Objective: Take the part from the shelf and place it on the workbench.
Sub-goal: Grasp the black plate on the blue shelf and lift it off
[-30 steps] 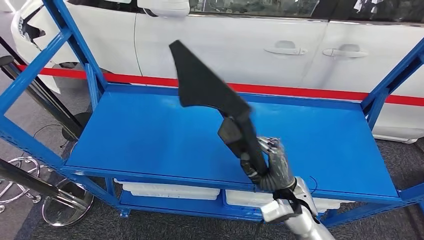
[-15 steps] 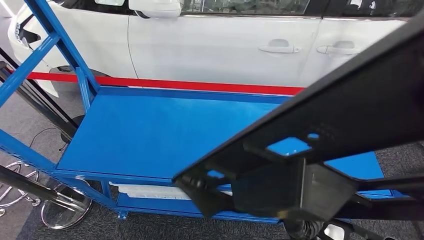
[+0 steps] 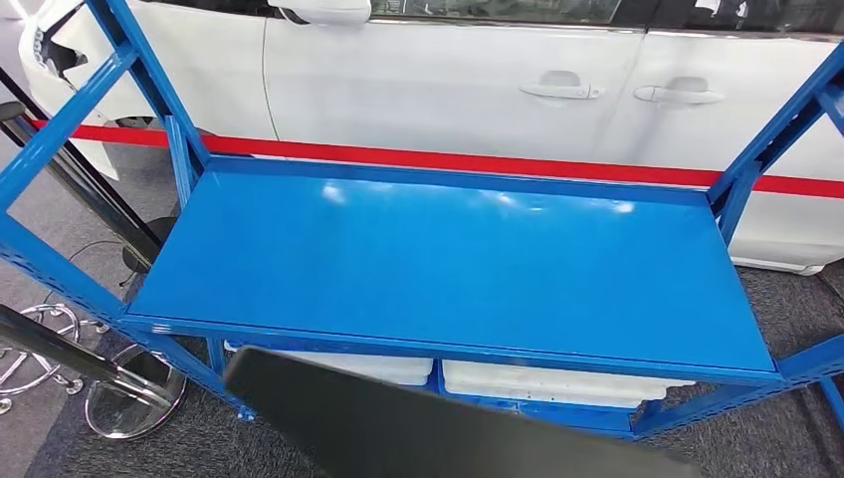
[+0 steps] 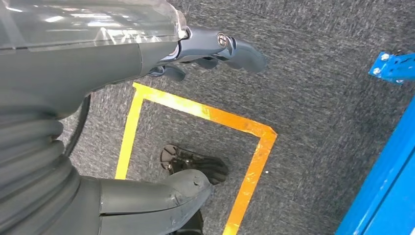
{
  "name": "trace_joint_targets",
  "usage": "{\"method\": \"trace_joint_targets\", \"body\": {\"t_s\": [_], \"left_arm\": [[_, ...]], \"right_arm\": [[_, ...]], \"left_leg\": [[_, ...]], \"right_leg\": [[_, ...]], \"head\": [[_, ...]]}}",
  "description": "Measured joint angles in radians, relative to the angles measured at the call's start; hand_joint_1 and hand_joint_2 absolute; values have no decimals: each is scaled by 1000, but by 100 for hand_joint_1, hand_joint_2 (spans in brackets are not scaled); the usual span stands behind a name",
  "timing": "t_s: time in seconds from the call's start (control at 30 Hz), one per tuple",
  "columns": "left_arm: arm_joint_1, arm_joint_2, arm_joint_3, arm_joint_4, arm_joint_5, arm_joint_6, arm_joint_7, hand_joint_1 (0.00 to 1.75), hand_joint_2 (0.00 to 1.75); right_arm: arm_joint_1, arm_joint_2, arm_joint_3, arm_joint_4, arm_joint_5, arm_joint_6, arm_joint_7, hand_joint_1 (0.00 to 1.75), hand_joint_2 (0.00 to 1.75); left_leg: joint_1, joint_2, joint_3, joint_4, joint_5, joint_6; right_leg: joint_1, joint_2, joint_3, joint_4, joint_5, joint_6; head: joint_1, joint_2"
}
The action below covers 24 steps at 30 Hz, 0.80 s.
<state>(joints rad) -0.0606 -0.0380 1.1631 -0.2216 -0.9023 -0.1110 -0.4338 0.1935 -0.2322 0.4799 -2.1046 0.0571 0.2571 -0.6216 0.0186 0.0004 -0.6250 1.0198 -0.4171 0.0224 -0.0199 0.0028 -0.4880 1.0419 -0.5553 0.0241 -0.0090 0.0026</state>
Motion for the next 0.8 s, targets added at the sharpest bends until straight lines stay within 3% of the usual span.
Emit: {"method": "trace_joint_targets", "body": {"t_s": [0.03,0.1,0.17,0.23,0.3,0.33,0.37,0.4,0.47,0.53,0.57,0.63,0.67,0.7,0.8], "left_arm": [[-1,-1,0,0,-1,1,-1,0,175],[-2,-4,0,0,-2,2,-2,0,175],[-2,-6,0,0,-3,3,-2,0,175],[-3,-7,0,0,-3,2,-6,0,175],[-5,-7,0,0,-5,-1,-15,0,175],[-8,-7,0,0,-6,-2,-20,0,175],[-11,-7,0,0,-8,-3,-23,0,175],[-14,-8,0,0,-9,-4,-27,0,175],[-22,-8,0,0,-9,-4,-32,0,175],[-27,-7,0,0,-9,-4,-34,0,175],[-28,-6,0,0,-9,-2,-34,0,175],[-28,-8,0,0,-9,3,-33,0,175],[-28,-9,0,1,-10,6,-32,0,175],[-28,-10,0,1,-11,8,-31,0,175],[-24,-15,0,2,-14,13,-28,0,175]], "right_arm": [[5,-8,0,0,10,-7,-1,175,175],[12,-21,0,1,20,-13,-2,175,175],[15,-30,0,1,26,-18,-2,175,175],[15,-34,0,1,40,-25,-3,175,175],[11,-40,0,1,59,-31,-3,175,175],[5,-45,0,2,66,-32,-3,175,175],[-2,-51,0,2,70,-31,-3,175,175],[-11,-57,0,3,71,-27,-3,175,175],[-31,-69,0,4,66,-15,-3,175,175],[-51,-78,0,4,58,-2,-3,175,175],[-61,-82,1,4,54,2,-2,175,175],[-73,-91,2,4,48,10,-1,175,175],[-77,-96,3,3,45,13,0,175,175],[-80,-101,4,3,43,16,0,175,175],[-90,-115,14,1,39,18,6,175,175]], "left_leg": [[0,0,-2,2,4,-7],[0,-1,-5,-1,17,-22],[2,-2,-14,10,2,-35],[4,-2,-39,84,-81,-41],[4,-2,-69,209,-173,-45],[4,-2,-72,256,-189,-46],[3,-2,-62,275,-183,-45],[3,-3,-34,260,-161,-41],[-2,-19,63,142,-121,-24],[-7,-43,153,12,-123,-9],[-10,-49,174,-23,-130,-4],[-11,-38,174,-42,-118,1],[-9,-28,170,-49,-106,6],[-6,-17,162,-56,-93,13],[-6,14,126,-60,-61,26]], "right_leg": [[3,2,12,-26,4,-4],[8,3,3,-29,13,-16],[5,0,-11,-34,29,-32],[3,-3,-31,-37,50,-48],[8,-4,-56,-35,69,-55],[10,-5,-70,-33,78,-55],[13,-4,-84,-30,87,-55],[15,-2,-98,-26,95,-54],[19,6,-124,-16,110,-50],[20,13,-138,-12,125,-42],[18,18,-141,-13,135,-36],[15,30,-145,-20,153,-22],[15,32,-149,-17,148,-16],[15,29,-158,-2,126,-12],[8,10,-202,146,-8,1]], "head": [[0,0],[0,0],[0,0],[0,0],[0,0],[0,0],[0,0],[0,0],[0,0],[0,0],[0,0],[0,0],[0,0],[0,0],[0,0]]}}
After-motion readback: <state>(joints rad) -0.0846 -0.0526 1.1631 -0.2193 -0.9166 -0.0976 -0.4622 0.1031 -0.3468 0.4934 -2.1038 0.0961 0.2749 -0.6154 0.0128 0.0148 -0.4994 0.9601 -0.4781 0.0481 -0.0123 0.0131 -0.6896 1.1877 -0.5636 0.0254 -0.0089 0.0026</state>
